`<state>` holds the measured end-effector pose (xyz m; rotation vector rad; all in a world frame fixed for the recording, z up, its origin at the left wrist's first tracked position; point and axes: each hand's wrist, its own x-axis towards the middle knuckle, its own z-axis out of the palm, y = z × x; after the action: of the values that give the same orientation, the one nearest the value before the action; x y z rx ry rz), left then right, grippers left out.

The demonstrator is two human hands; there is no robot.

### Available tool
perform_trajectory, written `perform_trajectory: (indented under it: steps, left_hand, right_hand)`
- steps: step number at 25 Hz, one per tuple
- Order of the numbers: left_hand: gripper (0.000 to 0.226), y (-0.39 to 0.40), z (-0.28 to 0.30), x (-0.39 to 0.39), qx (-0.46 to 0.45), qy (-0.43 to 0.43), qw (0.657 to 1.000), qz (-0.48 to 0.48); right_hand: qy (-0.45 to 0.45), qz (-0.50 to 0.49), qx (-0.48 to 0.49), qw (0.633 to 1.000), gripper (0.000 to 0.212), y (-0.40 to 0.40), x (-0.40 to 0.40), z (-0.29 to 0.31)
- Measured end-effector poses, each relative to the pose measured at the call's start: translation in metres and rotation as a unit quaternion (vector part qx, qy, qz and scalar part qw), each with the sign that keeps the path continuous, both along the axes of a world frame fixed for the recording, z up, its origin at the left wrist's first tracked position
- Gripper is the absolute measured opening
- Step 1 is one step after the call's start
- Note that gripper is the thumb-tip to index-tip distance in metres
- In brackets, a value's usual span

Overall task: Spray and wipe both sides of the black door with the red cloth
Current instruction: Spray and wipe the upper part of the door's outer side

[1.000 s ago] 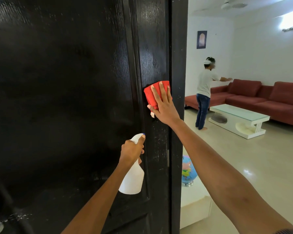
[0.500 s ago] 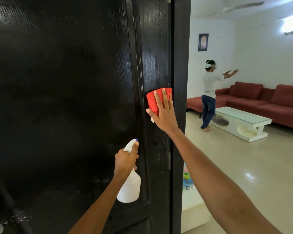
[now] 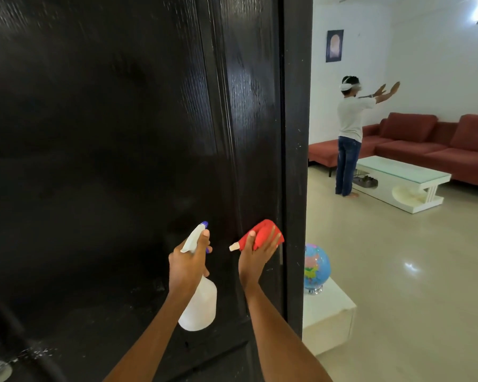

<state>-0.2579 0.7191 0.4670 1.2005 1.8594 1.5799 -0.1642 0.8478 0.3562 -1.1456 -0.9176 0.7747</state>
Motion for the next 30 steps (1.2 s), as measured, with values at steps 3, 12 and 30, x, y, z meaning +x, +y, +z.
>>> perform_trajectory:
  steps: [3,12,30]
  left_hand:
    - [0.045,-0.005,-0.014,0.007,0.007,-0.01,1.0,-0.005]
    - [0.038,-0.012,-0.012,0.015,0.045,-0.004,0.999,-0.022]
    - [0.044,-0.028,-0.038,0.001,0.0,-0.022,1.0,0.009]
  right_hand:
    - [0.075,-0.003,-0.088,0.993,0.083,0.008,0.004,-0.048]
    - [0.187,-0.076,-0.052,0.978,0.068,0.023,0.0,0.063]
    - [0.202,-0.014,-0.187,0.961,0.076,0.02,0.012,-0.037]
